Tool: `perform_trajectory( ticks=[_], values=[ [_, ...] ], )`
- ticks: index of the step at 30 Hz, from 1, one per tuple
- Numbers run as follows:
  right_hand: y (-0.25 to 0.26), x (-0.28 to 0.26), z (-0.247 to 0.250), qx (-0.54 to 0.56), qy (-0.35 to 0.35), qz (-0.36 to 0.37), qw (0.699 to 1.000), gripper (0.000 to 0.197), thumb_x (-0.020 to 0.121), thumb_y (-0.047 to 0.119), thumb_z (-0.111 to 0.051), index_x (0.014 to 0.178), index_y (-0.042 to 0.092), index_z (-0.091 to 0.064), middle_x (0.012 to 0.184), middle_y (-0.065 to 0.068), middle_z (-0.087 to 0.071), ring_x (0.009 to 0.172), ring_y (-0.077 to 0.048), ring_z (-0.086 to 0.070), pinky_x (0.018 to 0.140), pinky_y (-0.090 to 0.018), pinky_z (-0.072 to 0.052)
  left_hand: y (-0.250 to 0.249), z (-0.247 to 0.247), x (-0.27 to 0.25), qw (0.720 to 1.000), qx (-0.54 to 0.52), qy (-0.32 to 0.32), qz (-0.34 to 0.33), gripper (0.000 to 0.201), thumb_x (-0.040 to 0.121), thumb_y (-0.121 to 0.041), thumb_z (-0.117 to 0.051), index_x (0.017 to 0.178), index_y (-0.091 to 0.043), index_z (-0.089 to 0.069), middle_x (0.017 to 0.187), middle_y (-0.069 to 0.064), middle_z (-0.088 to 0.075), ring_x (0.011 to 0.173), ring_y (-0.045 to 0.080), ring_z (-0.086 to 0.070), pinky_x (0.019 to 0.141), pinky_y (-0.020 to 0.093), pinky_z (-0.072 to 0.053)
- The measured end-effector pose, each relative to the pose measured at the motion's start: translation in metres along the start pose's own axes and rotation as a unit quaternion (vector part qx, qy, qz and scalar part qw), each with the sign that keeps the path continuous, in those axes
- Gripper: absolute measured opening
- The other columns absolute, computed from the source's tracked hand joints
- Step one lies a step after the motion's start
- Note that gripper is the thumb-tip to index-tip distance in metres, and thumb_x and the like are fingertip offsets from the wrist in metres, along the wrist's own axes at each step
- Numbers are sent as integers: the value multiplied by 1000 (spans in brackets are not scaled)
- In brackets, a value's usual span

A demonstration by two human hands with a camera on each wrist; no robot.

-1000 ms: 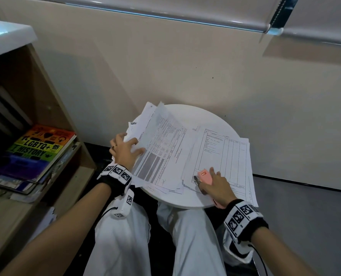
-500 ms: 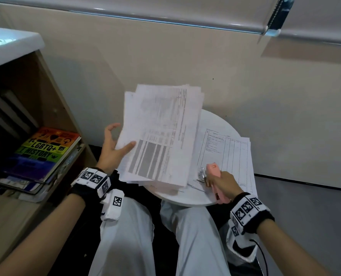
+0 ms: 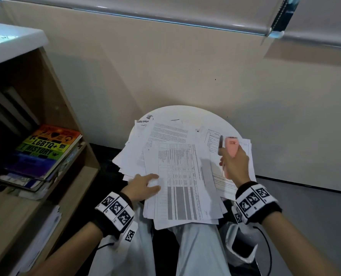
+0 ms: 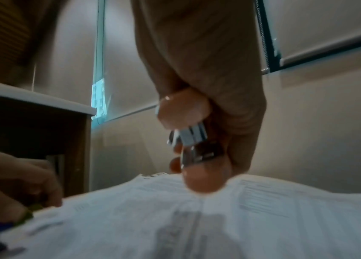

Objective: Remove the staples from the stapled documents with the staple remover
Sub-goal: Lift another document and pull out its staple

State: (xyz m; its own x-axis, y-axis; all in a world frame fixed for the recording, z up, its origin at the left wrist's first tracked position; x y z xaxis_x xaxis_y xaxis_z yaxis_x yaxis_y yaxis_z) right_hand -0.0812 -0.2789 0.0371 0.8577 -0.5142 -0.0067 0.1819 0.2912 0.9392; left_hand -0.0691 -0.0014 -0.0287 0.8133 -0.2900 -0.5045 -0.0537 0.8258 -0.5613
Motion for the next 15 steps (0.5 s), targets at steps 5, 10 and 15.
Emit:
perform_trajectory(
  ticks=[5, 10, 15],
  values=[
    [16, 2, -54, -36, 259, -130, 956, 38, 89, 12, -59, 119, 12, -36, 96, -13, -59, 61, -17, -55, 47, -24, -49, -28, 19, 11, 940, 244, -239, 3, 51, 88, -42, -57, 128, -14, -44, 136, 8, -31, 127, 28, -31, 102, 39, -37],
    [10, 11, -123, -200, 281, -67, 936, 25, 92, 24, -55, 110, 7, -53, 102, -11, -69, 75, -22, -63, 63, -29, -48, -28, 23, 59, 969, 181, -151, -76, 81, 84, -37, -66, 147, -9, -22, 157, 4, -13, 146, 23, -10, 117, 39, -20],
    [-5, 15, -159, -301, 219, -28, 928, 50, 97, 35, -48, 134, 4, -38, 128, -20, -53, 110, -36, -57, 85, -40, -48, -21, 25, 82, 969, 216, -86, -88, 104, 79, -46, -69, 151, -4, -5, 160, 5, 2, 149, 21, 1, 121, 40, -13]
  ],
)
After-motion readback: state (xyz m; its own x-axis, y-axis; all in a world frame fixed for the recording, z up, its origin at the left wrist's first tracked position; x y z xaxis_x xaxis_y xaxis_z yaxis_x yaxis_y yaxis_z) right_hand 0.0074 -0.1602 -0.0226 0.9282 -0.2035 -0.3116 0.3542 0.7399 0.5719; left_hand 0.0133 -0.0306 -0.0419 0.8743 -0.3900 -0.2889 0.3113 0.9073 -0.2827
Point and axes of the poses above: each hand's wrist, its own x-axis towards the middle knuckle, its own z-axis out of the back of the hand, y = z × x, the point moved 1 cm from there along x, towards the middle knuckle
